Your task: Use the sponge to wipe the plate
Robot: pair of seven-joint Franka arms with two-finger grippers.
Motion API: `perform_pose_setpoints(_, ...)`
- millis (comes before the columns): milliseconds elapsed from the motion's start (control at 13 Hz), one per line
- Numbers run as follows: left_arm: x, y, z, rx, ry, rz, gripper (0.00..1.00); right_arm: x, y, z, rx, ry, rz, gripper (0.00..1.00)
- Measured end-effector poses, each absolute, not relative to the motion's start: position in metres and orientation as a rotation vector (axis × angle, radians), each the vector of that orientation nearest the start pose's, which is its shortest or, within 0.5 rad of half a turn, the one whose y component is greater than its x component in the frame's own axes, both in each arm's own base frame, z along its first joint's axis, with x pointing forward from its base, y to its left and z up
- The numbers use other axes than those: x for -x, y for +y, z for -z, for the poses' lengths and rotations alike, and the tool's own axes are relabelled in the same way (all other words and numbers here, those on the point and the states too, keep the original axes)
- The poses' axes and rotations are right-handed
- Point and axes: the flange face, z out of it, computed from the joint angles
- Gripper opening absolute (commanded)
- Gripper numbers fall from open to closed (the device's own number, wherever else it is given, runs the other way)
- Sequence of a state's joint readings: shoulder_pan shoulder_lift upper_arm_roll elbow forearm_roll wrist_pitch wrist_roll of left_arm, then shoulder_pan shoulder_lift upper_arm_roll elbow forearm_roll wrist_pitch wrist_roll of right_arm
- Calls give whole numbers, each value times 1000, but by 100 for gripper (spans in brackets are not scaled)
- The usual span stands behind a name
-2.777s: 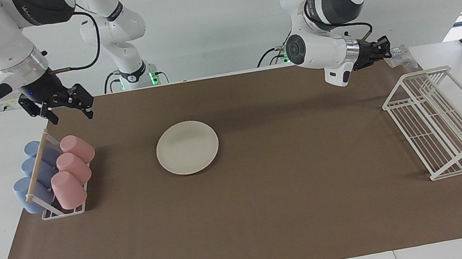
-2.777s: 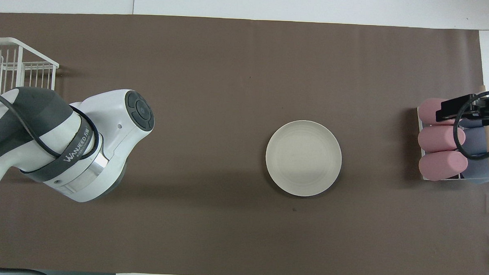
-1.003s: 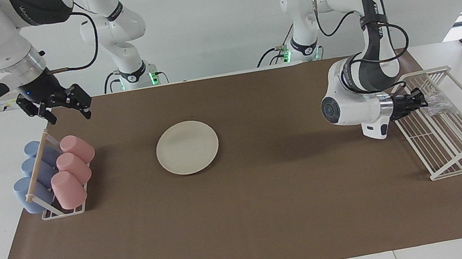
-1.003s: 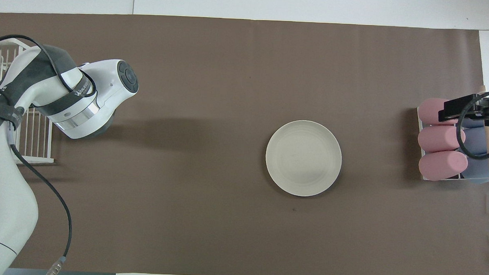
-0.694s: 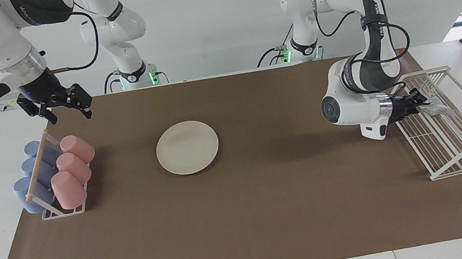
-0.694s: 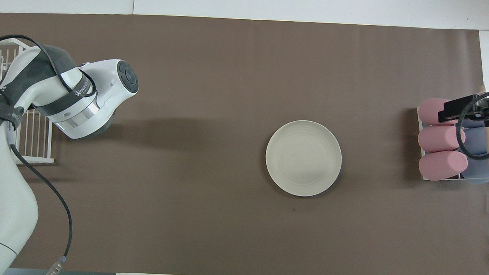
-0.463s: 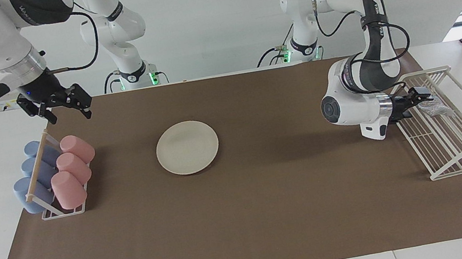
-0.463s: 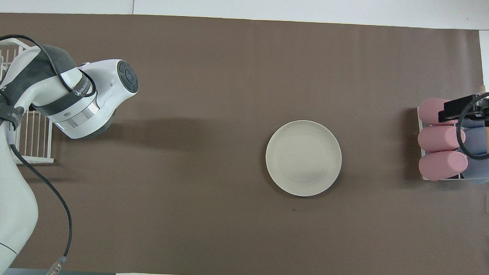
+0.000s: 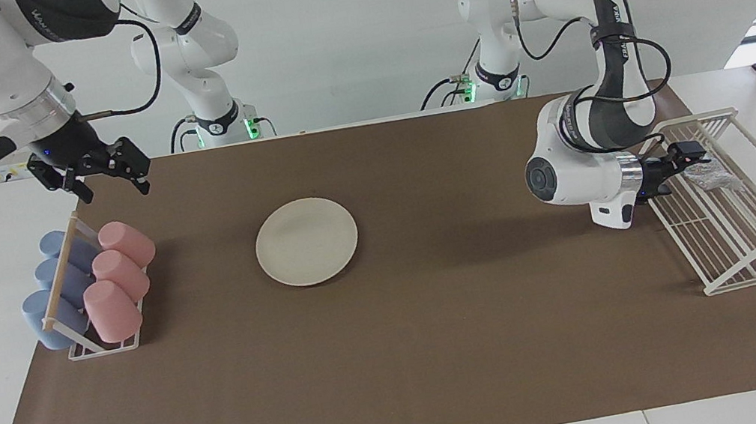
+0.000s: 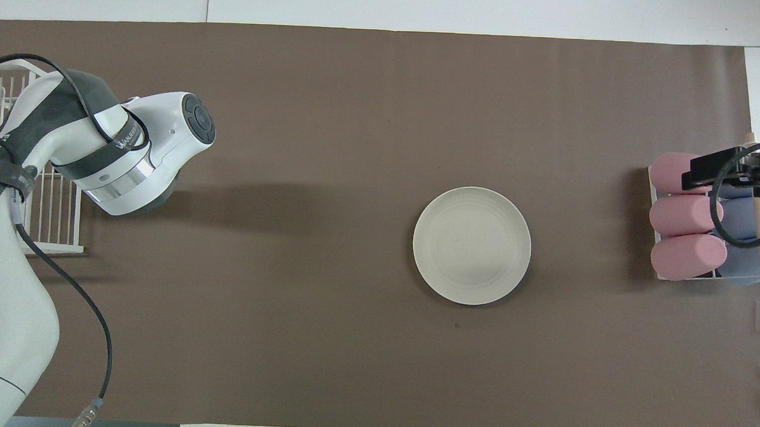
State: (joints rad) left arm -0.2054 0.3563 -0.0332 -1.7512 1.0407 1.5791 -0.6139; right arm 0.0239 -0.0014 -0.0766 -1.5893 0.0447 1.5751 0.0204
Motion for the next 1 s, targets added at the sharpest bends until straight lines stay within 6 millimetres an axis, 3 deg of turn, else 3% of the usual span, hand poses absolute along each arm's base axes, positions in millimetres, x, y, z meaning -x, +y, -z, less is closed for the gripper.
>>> perform_pose_setpoints(386, -596, -24, -498, 2414, -215, -9, 100, -553, -25, -617, 3094, 115, -19, 100)
perform_pose_setpoints(694, -563, 1, -571, 2717, -366, -9, 100, -554, -24, -617, 3094, 114, -19, 100)
perform_pose_setpoints(1003, -518, 20, -627, 2928, -326, -48, 100, -554, -22, -617, 3095, 107, -19, 100)
